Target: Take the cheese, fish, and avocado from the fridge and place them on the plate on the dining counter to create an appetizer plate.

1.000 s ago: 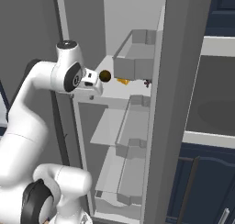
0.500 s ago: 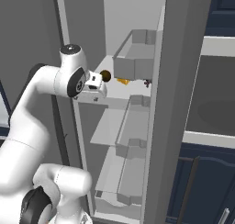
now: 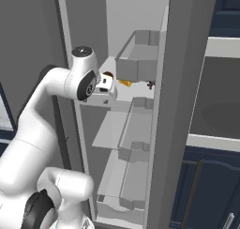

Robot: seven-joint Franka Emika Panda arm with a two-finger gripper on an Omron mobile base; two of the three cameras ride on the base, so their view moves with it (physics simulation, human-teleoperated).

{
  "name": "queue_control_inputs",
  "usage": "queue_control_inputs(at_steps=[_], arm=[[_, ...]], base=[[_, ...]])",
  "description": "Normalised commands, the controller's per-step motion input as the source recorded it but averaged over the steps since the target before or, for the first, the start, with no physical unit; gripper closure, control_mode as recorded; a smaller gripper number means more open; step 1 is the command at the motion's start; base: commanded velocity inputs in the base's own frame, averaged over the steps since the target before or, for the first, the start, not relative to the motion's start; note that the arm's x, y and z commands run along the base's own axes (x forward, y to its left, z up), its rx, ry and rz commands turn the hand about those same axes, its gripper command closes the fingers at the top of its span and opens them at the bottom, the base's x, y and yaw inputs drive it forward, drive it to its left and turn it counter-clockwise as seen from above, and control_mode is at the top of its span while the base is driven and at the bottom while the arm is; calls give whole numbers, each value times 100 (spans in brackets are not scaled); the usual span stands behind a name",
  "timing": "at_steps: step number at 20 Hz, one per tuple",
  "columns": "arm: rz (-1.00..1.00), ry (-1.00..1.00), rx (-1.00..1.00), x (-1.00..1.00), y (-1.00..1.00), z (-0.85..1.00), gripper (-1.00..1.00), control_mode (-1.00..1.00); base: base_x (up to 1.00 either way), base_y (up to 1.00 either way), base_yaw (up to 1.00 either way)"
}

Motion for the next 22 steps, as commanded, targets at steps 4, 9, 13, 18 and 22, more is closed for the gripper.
queue_control_inputs(at_steps=[4,9,13,18,22], arm=[[0,0,0,38,-32,0,-100,-100],[0,0,0,42,-26,0,-100,-100],[0,6,0,54,-9,0,-100,-100],[0,17,0,66,-2,0,-100,-100],[0,20,0,47,-18,0,-100,-100]], base=[[0,0,0],[0,0,0],[0,0,0],[0,0,0],[0,0,0]])
